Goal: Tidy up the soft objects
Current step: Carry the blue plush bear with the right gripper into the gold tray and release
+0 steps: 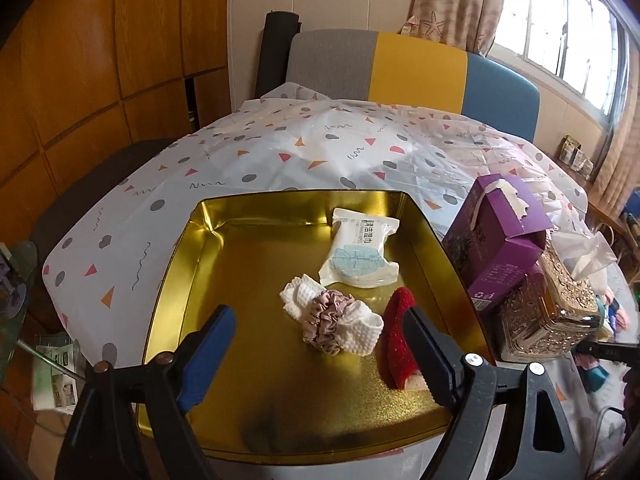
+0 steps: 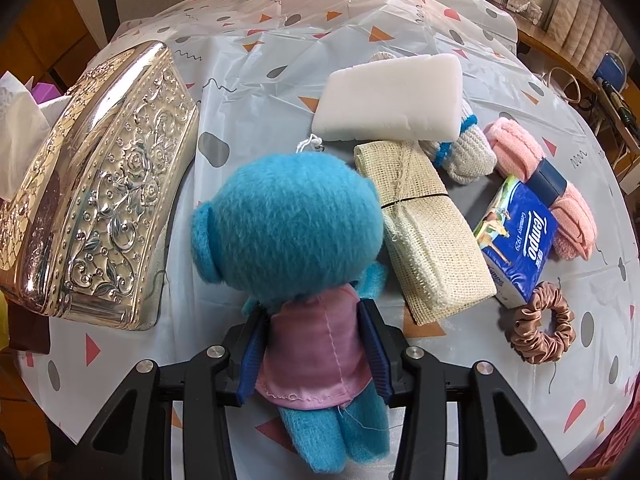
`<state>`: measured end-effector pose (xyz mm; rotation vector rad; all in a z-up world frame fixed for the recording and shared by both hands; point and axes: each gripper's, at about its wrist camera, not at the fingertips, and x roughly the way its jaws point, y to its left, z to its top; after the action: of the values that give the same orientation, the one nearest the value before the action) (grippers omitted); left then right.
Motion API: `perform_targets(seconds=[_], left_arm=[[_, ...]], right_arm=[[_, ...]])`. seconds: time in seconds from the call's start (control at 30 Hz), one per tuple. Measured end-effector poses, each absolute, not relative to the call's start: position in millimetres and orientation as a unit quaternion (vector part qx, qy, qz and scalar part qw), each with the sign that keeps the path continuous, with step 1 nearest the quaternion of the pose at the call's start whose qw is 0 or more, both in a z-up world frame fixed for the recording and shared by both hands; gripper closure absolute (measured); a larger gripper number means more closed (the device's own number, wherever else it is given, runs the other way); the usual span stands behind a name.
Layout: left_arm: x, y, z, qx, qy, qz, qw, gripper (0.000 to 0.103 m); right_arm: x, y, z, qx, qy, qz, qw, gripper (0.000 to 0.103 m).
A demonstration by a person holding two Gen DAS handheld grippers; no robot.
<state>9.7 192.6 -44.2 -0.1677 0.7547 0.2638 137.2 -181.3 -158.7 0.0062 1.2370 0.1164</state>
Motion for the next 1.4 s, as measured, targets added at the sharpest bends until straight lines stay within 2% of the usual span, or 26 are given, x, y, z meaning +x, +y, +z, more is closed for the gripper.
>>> perform_targets(seconds=[0.23,0.5,0.8,0.97,1.07,1.2,1.3,1.4], left_arm=[[3.3,188.4,-43.3,-0.075,0.365,0.129,0.919,0.013],[2.5,195.1,-52.8,-0.076,0.379,0.135,0.913,0.012],[-2.7,211.8,-52.3,-0.100,0.372,0.144,0.912,0.012],[-8.9,225.8,-45.6,-0.107,0.358,0.162,0.913,0.010],[-13.3,239.7,-41.2,-0.116,0.351,0.177,0.912,0.010],[-20.3,257.7,-37.7,-0.130,0.343,0.197,0.909,0.010],[-27.1,270.5,-35.2,-0.135,0.337,0.223,0.905,0.009],[-36.8,282.4,-32.2,-0.143,0.324,0.244,0.903,0.004]], right_arm=[[130.1,-178.9,-149.6,0.013,0.572,0.060,0.818,0.071],[115.9,-189.9,-112.0,0.071,0.529,0.052,0.844,0.075],[139.1,-187.5,-20.0,0.095,0.437,0.050,0.893,0.075],[137.2,-116.8,51.1,0.056,0.365,0.155,0.916,0.075],[121.7,-53.5,75.6,0.010,0.336,0.245,0.909,0.075],[93.3,24.7,69.4,-0.051,0.337,0.353,0.871,0.075],[78.4,71.7,39.4,-0.085,0.362,0.404,0.836,0.075],[74.2,105.5,0.7,-0.115,0.401,0.437,0.797,0.075]])
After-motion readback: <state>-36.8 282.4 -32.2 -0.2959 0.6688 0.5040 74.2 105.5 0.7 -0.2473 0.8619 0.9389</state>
